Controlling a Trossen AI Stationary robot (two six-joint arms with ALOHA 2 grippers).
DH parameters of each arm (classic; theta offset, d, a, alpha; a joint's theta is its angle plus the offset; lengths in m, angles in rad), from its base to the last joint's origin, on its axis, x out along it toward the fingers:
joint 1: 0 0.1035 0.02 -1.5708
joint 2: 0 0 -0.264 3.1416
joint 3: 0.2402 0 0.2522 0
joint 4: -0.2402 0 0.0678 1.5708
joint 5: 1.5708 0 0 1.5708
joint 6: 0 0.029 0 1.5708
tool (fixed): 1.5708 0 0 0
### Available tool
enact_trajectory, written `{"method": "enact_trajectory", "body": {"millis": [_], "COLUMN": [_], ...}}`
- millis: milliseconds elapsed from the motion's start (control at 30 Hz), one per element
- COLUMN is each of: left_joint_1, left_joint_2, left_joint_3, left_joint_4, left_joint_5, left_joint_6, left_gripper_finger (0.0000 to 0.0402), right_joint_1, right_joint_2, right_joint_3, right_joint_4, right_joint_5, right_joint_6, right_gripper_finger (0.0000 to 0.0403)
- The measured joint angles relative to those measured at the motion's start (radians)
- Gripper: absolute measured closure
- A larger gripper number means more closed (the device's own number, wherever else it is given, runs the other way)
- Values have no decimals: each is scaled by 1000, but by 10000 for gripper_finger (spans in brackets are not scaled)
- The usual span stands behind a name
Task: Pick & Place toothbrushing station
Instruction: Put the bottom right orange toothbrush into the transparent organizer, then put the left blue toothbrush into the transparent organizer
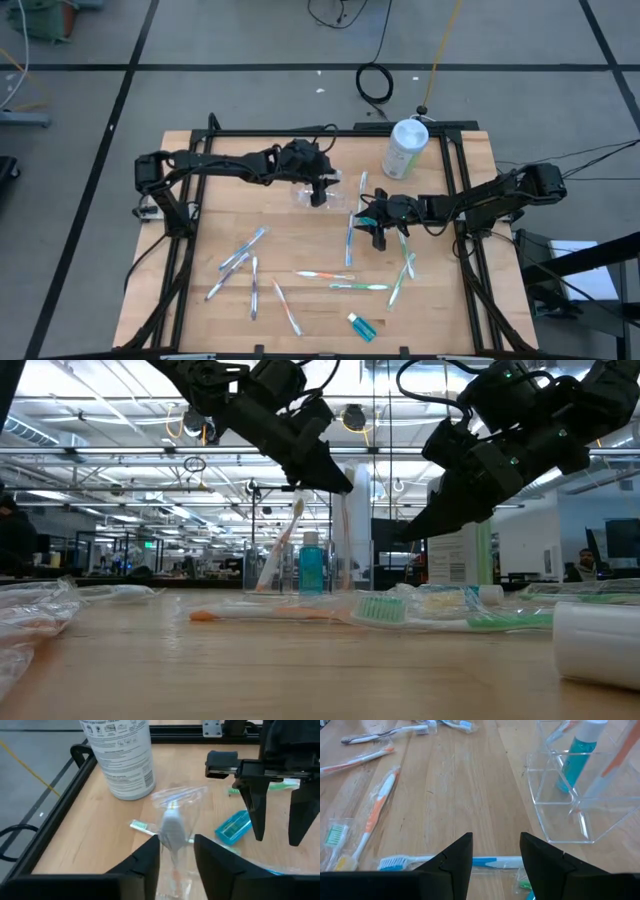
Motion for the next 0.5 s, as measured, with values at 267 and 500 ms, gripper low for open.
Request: {"method": "enact_trajectory", "body": {"millis": [267,500], "left_joint_1": [-10,-45], "left_joint_2": [-72,-240], "left_joint_3": [0,0], "left_joint_4": [-19,-231], "left_joint_5": [-127,-129], "left_joint_6": [104,69], "left_gripper_finger": [195,169], "right_joint_1": [0,0], "right_joint_2": [0,0], "right_joint_3": [0,1], "right_joint_4": [0,8], "right_joint_5": [0,2], "right_joint_6": [0,0], "right_gripper_finger": [248,248]}}
